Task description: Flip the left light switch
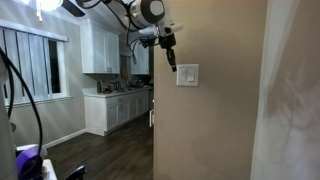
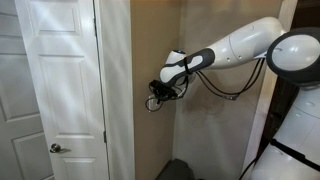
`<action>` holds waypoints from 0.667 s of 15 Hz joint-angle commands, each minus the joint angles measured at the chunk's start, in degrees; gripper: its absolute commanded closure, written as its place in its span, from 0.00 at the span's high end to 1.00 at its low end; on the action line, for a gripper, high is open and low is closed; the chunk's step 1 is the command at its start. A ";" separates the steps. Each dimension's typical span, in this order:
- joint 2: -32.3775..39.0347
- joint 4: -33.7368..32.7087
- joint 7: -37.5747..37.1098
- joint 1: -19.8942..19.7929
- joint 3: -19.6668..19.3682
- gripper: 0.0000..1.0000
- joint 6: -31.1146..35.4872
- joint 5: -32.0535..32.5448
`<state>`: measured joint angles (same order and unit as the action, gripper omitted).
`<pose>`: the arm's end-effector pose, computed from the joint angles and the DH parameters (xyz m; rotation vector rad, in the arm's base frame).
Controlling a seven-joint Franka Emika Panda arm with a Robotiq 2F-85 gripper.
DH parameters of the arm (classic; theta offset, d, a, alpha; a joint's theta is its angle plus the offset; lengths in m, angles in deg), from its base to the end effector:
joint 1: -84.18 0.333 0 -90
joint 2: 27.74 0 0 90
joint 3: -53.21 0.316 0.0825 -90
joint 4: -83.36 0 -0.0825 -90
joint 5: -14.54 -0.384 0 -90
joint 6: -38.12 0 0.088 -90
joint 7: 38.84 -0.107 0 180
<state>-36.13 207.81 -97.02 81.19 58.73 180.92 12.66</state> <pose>0.5430 0.0257 0.5067 -2.4992 1.3498 -0.5734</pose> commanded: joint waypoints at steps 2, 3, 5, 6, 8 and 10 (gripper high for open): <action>1.61 -0.99 -7.17 0.24 -1.43 0.00 2.57 -2.08; 1.58 -0.55 -7.84 0.45 -1.84 0.00 3.40 -3.56; 1.30 1.49 -8.93 0.86 -2.47 0.00 6.11 -7.53; 1.32 1.96 -9.32 0.95 -2.74 0.00 7.05 -9.68; 1.22 3.14 -9.54 1.07 -3.47 0.00 8.55 -15.06; 1.11 4.30 -9.61 1.12 -3.98 0.00 10.18 -19.45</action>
<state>-34.47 209.78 -104.83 81.48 55.84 187.65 -1.23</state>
